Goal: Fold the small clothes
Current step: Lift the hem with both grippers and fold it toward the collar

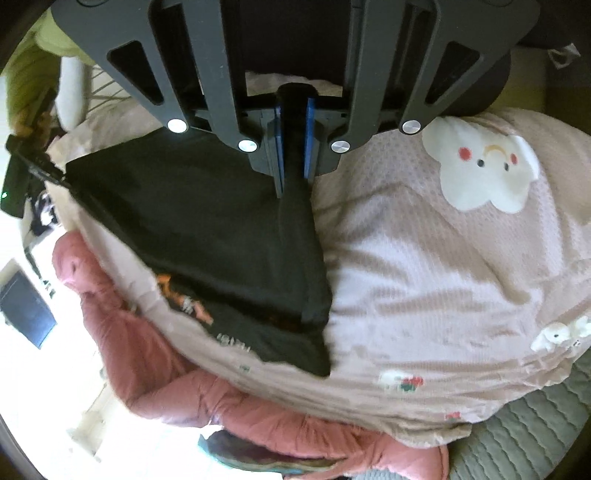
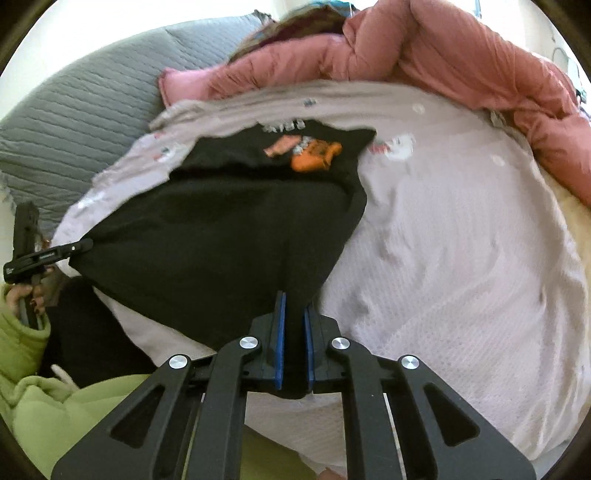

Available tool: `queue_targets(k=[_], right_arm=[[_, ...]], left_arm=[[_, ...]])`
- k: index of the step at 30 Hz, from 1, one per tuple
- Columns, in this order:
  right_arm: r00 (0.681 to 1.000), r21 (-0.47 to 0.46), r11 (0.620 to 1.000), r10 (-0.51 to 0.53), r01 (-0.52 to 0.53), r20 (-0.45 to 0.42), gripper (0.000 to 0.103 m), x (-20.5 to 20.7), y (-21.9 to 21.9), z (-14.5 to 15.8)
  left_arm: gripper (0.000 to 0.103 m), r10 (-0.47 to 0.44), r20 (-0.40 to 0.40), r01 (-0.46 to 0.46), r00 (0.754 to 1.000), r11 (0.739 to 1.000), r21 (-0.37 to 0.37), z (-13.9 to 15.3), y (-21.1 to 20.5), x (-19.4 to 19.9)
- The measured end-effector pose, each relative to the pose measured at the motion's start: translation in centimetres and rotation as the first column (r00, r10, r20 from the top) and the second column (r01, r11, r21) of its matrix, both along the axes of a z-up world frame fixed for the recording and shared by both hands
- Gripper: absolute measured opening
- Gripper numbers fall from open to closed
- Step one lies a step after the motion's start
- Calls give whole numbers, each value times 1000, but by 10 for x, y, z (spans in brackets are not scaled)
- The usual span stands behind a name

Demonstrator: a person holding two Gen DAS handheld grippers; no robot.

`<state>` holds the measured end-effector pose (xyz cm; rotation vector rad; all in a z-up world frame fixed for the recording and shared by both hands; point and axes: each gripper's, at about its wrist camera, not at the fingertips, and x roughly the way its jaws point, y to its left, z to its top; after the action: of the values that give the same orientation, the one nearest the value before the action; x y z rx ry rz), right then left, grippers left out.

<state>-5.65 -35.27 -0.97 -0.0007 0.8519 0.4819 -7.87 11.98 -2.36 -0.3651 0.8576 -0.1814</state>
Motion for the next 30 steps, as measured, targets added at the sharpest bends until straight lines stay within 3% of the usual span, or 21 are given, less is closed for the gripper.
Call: queue_targets(k=[9,13,20,30], right_arm=[[996,186,981,-68,56,60,8,17,-23,26],[992,244,967,-101,79,80,8,35,-29,35],[981,279,956,-132,88,141,8,67,-27,53],[966,292,947,-191,135,173,8,114,-21,54]], left_arm=[[3,45,46,-39,998,992,-123,22,18,15],[3,78,77,-67,994,988,-141,36,30,28],[3,118,108,-98,987,980,-175,55,34,63],[3,155,121,-131,981,974,-185,66,36,110]])
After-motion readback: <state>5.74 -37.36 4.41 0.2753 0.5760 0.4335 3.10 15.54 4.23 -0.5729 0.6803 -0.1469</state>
